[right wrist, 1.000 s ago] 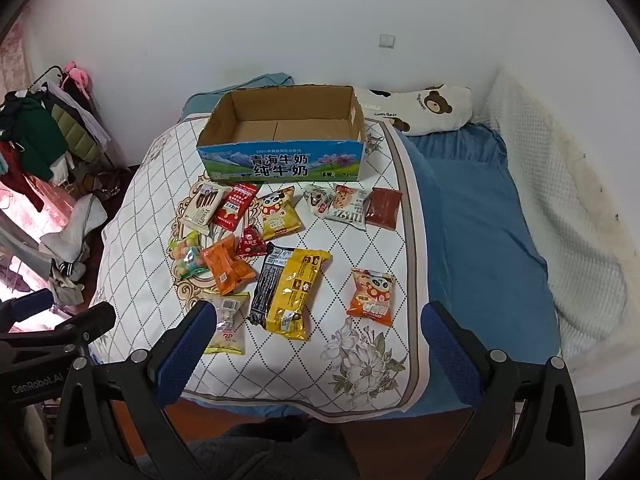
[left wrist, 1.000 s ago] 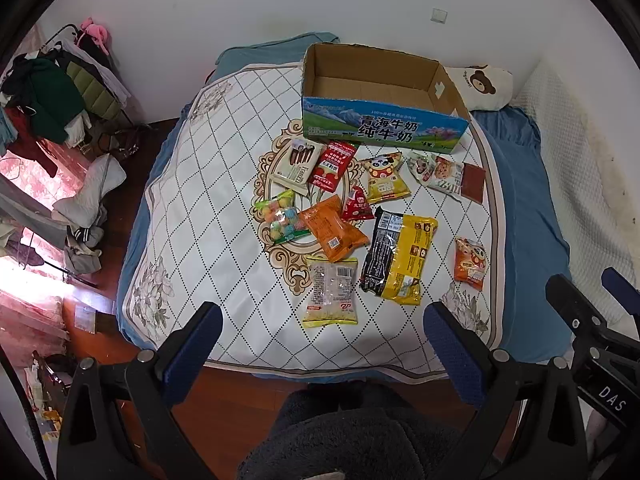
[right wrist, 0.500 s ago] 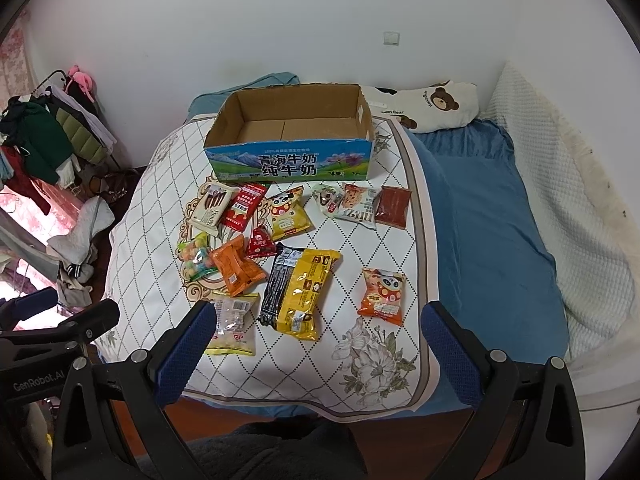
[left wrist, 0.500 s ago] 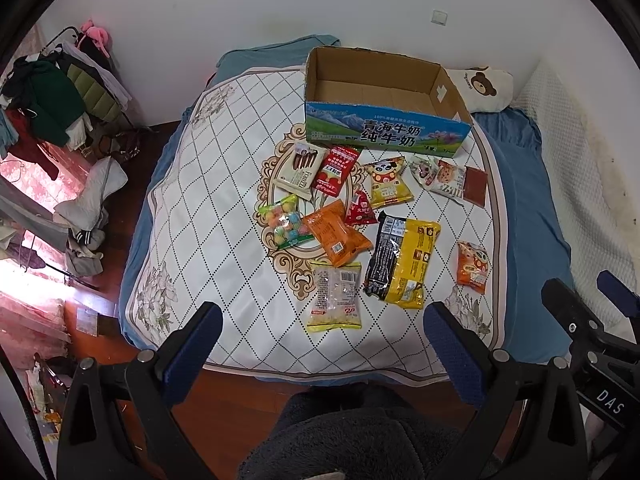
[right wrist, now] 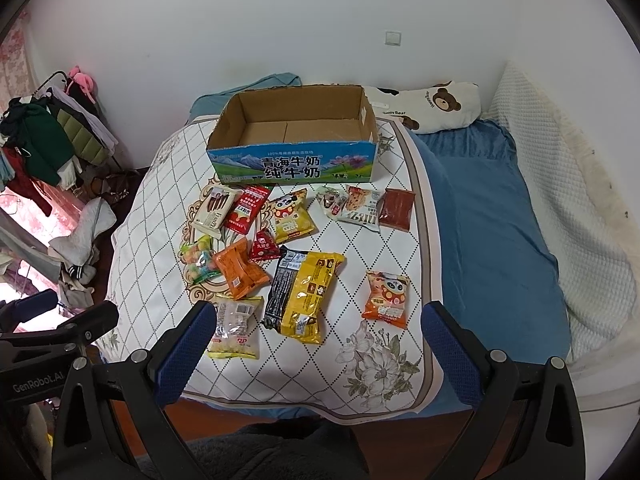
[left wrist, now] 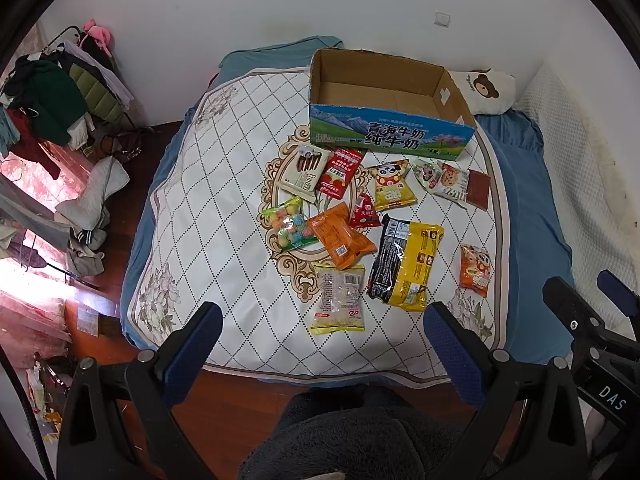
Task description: Organize snacks
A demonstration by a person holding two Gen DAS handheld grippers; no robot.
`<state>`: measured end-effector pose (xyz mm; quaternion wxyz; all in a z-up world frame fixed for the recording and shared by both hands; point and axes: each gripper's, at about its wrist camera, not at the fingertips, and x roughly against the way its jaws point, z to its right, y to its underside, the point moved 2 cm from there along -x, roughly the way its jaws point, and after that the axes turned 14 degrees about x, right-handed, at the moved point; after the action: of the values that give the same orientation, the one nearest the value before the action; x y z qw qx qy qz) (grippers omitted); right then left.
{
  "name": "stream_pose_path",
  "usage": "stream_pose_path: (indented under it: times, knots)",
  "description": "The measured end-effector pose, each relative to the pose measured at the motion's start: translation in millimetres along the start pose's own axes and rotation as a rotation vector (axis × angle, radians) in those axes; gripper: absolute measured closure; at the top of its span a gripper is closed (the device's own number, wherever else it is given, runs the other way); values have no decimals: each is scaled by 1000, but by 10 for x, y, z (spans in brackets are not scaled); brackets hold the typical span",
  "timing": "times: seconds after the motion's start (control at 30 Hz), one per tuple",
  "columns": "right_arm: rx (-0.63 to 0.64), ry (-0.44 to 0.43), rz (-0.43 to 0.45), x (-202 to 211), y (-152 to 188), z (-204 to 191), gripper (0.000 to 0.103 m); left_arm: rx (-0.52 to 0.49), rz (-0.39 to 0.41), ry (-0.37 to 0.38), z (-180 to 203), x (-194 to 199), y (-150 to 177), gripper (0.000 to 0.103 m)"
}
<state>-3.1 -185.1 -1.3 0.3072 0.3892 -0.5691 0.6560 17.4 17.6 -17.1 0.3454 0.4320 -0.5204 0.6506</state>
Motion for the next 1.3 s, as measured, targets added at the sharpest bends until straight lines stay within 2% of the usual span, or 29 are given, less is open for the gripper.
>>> stream_pose_path:
  times: [1.3]
  knots:
    - [-18, 2, 31, 130, -20, 6, 0, 1, 33, 17, -11, 122, 8, 0]
